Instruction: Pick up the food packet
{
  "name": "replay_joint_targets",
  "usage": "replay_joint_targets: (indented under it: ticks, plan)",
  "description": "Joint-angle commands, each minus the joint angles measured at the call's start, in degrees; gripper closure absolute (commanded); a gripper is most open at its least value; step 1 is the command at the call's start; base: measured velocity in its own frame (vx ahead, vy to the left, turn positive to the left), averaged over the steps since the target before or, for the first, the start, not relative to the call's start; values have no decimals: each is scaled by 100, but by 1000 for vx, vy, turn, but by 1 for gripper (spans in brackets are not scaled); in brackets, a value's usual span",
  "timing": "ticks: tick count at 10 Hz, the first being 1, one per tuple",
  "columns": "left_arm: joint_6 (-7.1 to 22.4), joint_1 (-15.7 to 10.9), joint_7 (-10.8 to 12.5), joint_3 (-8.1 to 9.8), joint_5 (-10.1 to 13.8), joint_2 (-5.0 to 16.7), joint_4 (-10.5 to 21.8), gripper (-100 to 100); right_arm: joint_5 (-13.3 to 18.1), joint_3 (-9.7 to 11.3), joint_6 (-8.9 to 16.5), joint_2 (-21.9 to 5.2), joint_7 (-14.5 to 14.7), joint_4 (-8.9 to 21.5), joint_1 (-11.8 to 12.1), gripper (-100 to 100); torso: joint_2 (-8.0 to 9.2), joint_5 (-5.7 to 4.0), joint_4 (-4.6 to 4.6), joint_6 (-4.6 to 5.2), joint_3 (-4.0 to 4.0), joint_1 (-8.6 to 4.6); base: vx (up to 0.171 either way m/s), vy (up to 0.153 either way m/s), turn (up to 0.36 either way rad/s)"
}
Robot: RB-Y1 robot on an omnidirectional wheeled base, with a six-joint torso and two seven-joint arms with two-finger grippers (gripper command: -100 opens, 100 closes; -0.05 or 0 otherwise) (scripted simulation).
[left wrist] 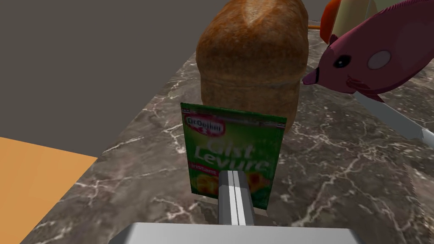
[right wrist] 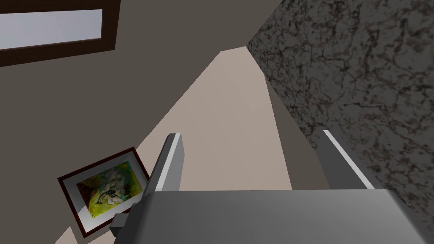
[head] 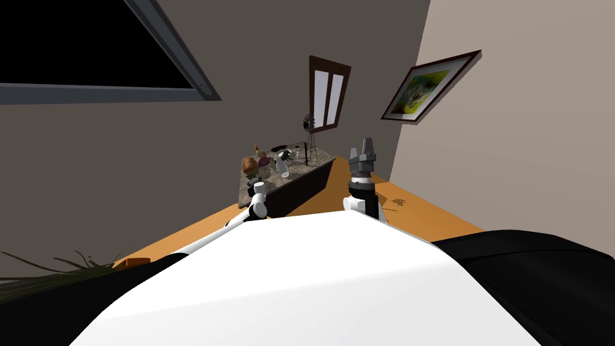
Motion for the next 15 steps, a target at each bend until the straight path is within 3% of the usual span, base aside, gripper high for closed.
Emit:
replay_joint_targets:
  ticks: [1,6,11,13,15]
  plan:
    - [45,-20,89,-85,5,-35,1,-100,0,0,0,0,0,0,0,0,0,0,0,0,0,0,-104,57,-71]
    - [188,-105,346,-301,39,-111,-21,-100,0,-1,1,-2,0,1,-2,0,60,14,13,-2,35,69,-164,149,-63]
    - [356,-133,593,-515,-12,-95,-50,-100,0,-1,1,-1,0,1,-2,0,65,12,15,-3,38,55,-157,118,-38]
    - [566,-395,592,-320,264,-81,-126,-100,0,-1,1,-1,0,1,-1,0,51,8,13,-2,31,32,-95,20,-34]
    - [594,-445,577,-277,321,-86,-132,-100,0,0,0,0,0,0,0,0,0,-3,2,0,2,-17,31,-58,1]
